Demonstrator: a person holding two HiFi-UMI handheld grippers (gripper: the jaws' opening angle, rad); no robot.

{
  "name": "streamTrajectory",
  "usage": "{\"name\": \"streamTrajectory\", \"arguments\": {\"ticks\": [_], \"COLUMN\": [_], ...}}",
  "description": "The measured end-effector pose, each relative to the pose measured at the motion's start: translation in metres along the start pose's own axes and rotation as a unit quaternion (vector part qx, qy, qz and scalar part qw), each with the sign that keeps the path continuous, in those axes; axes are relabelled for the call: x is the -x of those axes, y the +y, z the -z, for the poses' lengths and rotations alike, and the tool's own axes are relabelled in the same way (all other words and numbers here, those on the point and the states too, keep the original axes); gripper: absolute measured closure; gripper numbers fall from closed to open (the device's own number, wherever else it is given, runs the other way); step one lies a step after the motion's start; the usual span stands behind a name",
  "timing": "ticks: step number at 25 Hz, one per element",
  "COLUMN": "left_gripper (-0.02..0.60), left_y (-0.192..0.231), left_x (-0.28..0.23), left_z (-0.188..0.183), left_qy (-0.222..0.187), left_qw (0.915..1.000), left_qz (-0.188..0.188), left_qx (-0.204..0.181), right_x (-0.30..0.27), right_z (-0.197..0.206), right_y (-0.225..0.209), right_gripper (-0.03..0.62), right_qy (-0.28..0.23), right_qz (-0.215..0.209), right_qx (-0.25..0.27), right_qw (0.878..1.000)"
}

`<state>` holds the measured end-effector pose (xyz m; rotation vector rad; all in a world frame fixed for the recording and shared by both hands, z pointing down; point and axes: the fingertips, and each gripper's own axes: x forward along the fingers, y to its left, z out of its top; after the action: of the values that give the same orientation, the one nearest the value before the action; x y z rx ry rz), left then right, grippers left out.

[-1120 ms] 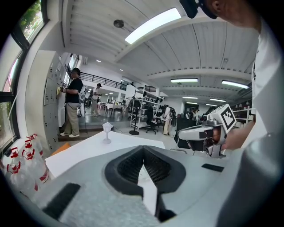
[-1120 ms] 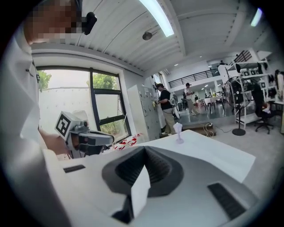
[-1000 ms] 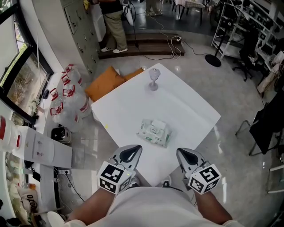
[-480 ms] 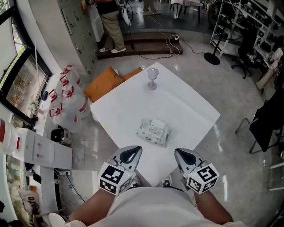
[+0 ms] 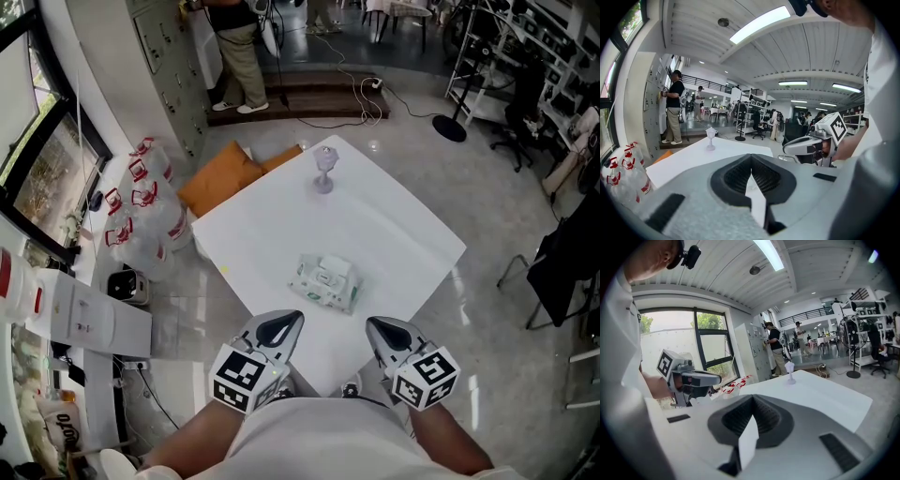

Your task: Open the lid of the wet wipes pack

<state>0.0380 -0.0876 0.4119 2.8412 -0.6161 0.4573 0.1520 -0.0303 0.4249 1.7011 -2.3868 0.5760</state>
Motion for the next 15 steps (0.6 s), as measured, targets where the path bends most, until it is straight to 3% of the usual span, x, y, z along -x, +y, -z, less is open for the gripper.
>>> {"name": "streamTrajectory", "arguments": {"ticks": [15], "left_gripper": [0.572], "left_y": [-0.0007], "left_x": [-0.0010], "left_z": [0.0019], "left_qy": [0.002], "left_qw": [1.0000], "left_qz": [-0.002], "left_qx": [0.005], "right_x": [-0.0014], "right_z": [0.0026], "right_y": [-0.0010], "right_gripper": [0.589], "right_qy": [0.007], "right_qz": [-0.001], "right_qx": [-0.001], "right_qw": [1.000]}}
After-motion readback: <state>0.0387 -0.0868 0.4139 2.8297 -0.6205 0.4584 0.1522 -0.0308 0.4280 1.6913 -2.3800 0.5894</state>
